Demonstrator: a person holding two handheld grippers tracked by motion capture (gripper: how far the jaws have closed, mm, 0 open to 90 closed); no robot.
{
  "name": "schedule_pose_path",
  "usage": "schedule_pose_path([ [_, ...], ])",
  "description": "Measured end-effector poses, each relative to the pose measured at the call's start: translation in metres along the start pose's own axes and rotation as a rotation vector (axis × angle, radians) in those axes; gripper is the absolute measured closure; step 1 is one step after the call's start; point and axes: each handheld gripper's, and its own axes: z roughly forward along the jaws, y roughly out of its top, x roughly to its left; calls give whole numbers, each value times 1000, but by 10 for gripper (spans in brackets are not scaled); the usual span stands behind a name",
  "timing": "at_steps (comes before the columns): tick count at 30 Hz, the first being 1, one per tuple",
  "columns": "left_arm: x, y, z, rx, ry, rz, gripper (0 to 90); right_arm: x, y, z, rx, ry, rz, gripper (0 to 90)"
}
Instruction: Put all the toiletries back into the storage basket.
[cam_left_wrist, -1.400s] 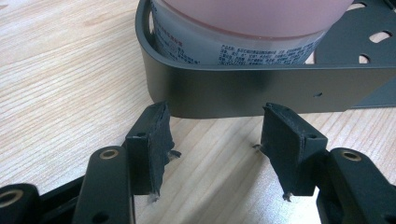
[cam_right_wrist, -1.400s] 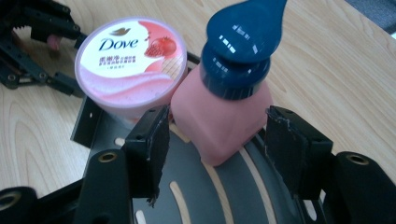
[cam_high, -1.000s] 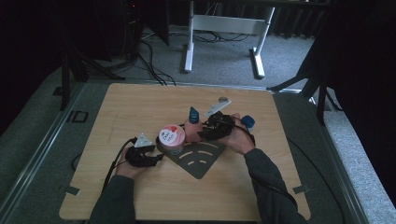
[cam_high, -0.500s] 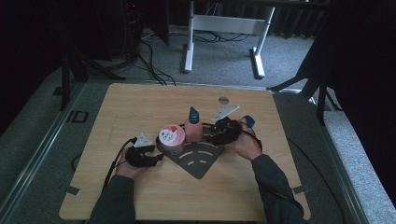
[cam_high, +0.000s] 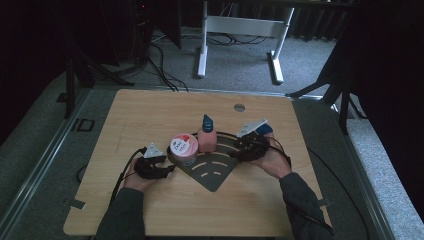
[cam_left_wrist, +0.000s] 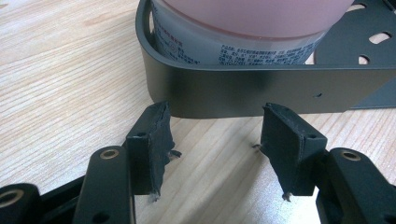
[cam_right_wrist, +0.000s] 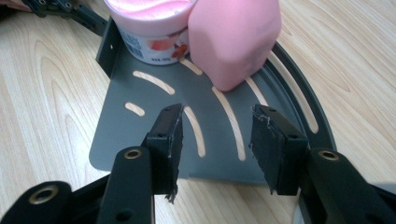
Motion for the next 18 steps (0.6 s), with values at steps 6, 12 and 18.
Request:
schedule_pose_path([
  [6,0,0,0,-1,-1,-2,427,-3,-9,-7,19,-7,14,531],
  [12,0,0,0,0,0,-4,426,-6,-20,-10,39,1,41,522],
  [18,0,0,0,-1,-3,-7,426,-9,-28,-15,50,-6,62,486],
])
